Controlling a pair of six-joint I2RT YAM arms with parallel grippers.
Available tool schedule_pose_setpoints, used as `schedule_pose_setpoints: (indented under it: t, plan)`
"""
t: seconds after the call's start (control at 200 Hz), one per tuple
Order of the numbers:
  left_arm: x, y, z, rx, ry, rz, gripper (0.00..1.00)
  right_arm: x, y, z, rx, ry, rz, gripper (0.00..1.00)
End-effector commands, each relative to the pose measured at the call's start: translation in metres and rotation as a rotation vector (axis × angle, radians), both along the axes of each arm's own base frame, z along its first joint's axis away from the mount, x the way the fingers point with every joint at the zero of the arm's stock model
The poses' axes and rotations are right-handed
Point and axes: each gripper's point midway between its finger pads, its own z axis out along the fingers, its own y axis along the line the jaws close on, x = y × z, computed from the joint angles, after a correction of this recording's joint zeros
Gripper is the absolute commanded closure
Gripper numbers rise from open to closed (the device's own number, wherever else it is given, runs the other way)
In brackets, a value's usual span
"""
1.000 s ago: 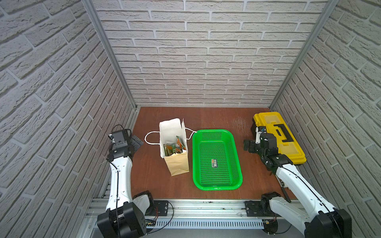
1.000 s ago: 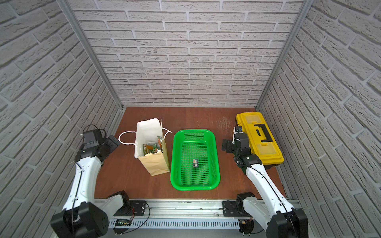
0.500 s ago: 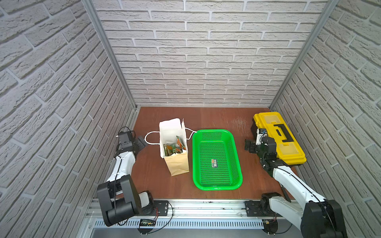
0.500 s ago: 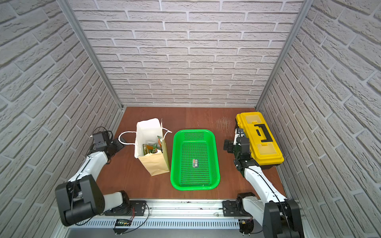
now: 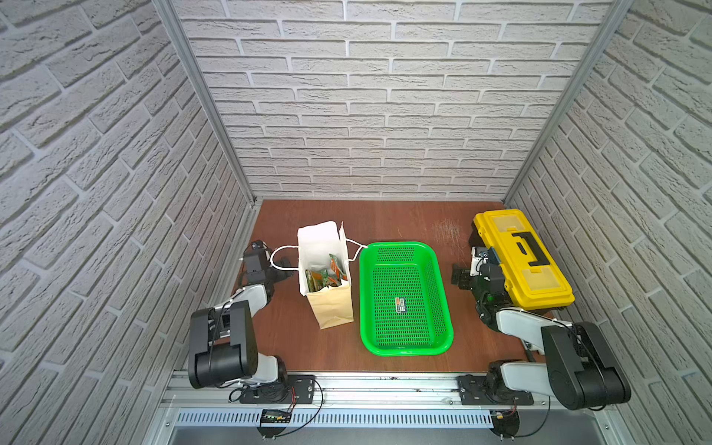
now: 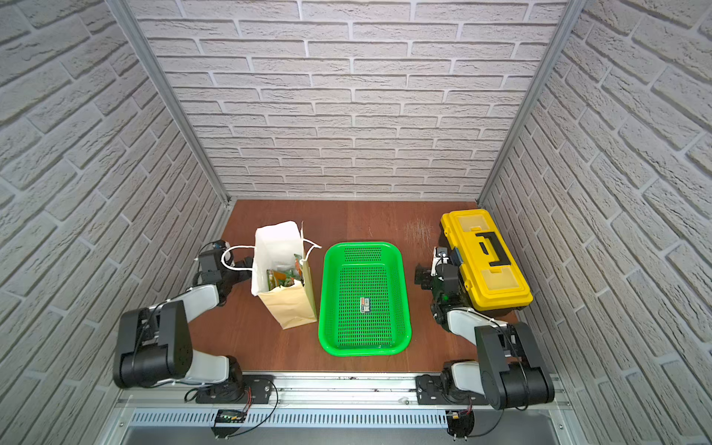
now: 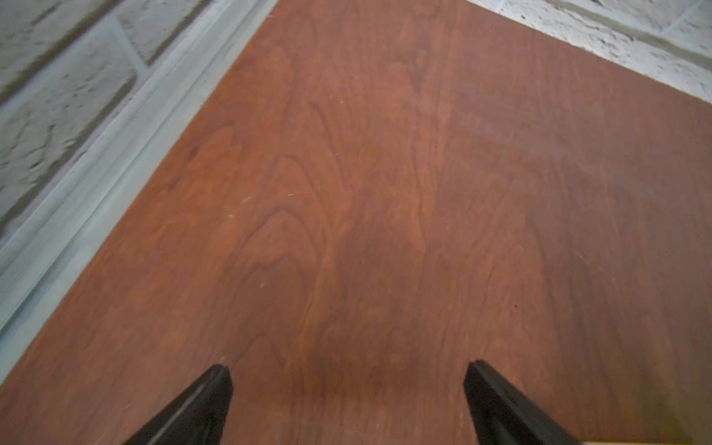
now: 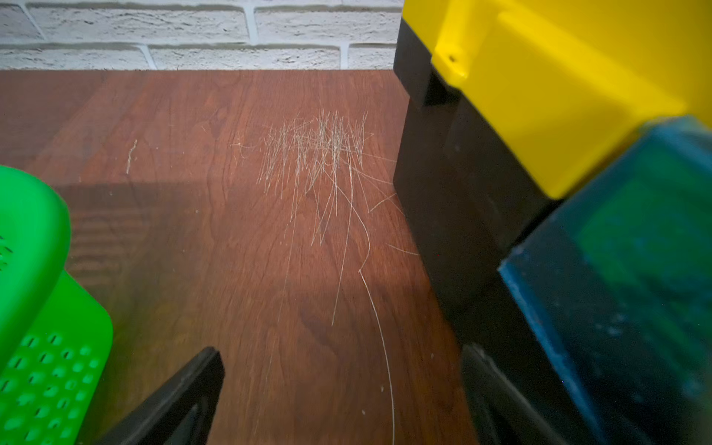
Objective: Place the condiment packets inside the bag
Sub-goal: Reset both arms
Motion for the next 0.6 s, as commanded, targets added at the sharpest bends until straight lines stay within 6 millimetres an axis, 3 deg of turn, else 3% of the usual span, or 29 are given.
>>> schedule_pose_setpoints:
  t: [0.0,0.12,0.26,0.295,0.365,0.425,0.595]
  plan:
    - [0.034,-0.012,0.028,0.116,-0.134,-0.116,0.02,0.012,-0.007,0.042,-0.057,-0.203,-0.016,0.0]
    - [0.037,-0.028,0.034,0.23,-0.164,-0.175,0.02,0.008,-0.003,0.04,-0.077,-0.231,0.008,0.0]
    - [0.04,-0.048,0.033,0.377,-0.192,-0.214,0.02,0.018,0.009,0.03,-0.096,-0.277,0.07,0.0]
    - [0.039,-0.054,0.032,0.384,-0.193,-0.238,0.02,0.013,0.012,0.017,-0.097,-0.257,0.087,0.0]
    - [0.036,-0.06,0.031,0.369,-0.227,-0.271,0.02,0.014,0.012,0.023,-0.102,-0.284,0.087,0.0]
    - [0.029,-0.066,0.025,0.358,-0.291,-0.311,0.02,0.014,0.007,0.013,-0.1,-0.218,0.058,0.01]
    - [0.031,-0.067,0.028,0.352,-0.302,-0.322,0.02,0.035,0.01,0.013,-0.096,-0.149,0.07,0.01]
